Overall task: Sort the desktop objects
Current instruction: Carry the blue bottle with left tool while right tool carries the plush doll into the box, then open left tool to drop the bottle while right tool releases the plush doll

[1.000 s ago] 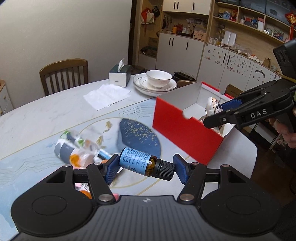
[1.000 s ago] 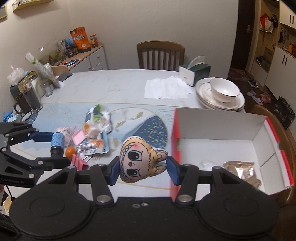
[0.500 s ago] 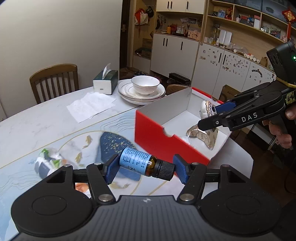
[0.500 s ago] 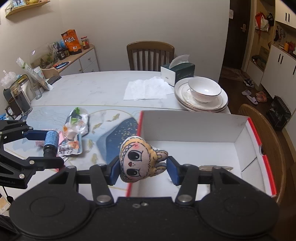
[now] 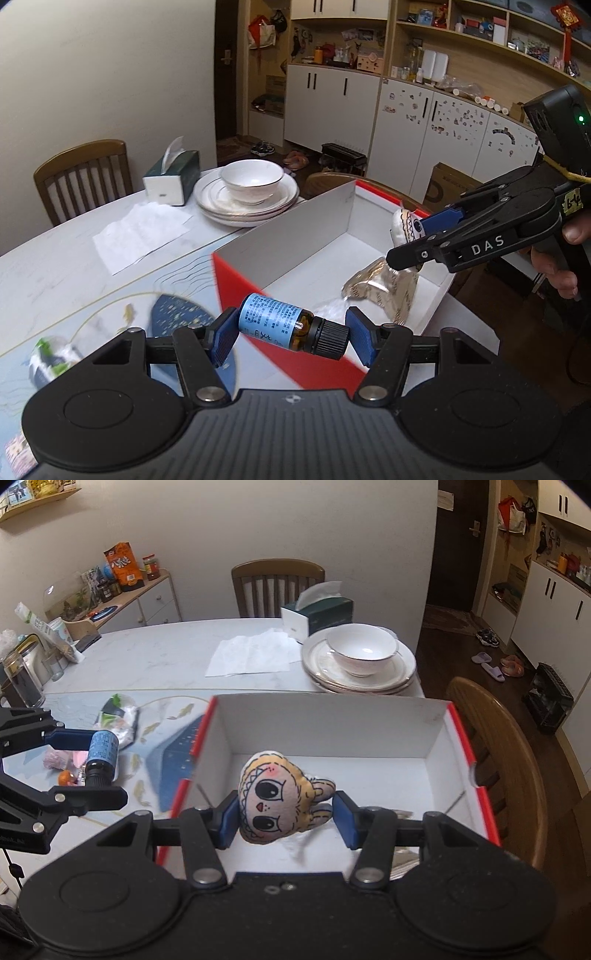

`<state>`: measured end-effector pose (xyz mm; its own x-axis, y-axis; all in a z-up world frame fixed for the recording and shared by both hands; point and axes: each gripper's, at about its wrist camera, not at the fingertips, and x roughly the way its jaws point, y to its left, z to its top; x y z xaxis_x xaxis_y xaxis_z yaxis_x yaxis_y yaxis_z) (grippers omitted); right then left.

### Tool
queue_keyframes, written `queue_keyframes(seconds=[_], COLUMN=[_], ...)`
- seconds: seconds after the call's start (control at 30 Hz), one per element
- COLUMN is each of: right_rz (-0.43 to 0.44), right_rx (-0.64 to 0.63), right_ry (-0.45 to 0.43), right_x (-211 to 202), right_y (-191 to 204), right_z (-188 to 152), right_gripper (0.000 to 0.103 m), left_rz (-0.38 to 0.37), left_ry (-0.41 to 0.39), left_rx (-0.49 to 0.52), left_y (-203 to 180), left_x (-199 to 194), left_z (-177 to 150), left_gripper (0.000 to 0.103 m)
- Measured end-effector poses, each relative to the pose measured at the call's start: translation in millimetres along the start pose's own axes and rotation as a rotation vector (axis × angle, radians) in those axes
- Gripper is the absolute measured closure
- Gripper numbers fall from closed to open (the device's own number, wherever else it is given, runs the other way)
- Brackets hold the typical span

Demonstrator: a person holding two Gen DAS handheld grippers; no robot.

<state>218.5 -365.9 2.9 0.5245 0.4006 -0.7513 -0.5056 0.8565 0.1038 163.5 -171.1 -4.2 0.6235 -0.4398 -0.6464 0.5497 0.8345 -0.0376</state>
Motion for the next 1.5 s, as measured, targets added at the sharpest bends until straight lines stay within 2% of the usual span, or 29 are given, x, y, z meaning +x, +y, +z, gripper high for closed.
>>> queue_keyframes(seconds=[0.3,0.6,0.83,1.07,1.37,1.5], right_rz=[-0.025,-0.052,-0.078,-0.098,-0.118,-0.114], right_rx=[0.009,-0.003,-0.011,-0.043,-0.065,-0.072], right_ry=[0.023,0.087,0.138,0.177,0.225,0.256], right_x=[12,47,80,110,140,146], right_y=[-37,-62,-74,-78,-81,-81], right_z=[-5,-3,3,14,24,27], right_gripper=[0.051,0.051,0.051,0.051,0.051,0.051], left_rz=[-0.038,-0.05,-0.03,-0.011,0.029,0.017], left_ry=[0.026,0.11,0.164,0.245,0.339,0.379], left_rx=[0.058,0.115,0.132,0.105,0.111,0.107], left_y=[-27,-45,-43,-34,-28,-26], left_x=[41,96,136,173,206,214], left_z=[24,38,47,51,54,55], left_gripper=[0.041,0.041,0.041,0.041,0.041,0.041])
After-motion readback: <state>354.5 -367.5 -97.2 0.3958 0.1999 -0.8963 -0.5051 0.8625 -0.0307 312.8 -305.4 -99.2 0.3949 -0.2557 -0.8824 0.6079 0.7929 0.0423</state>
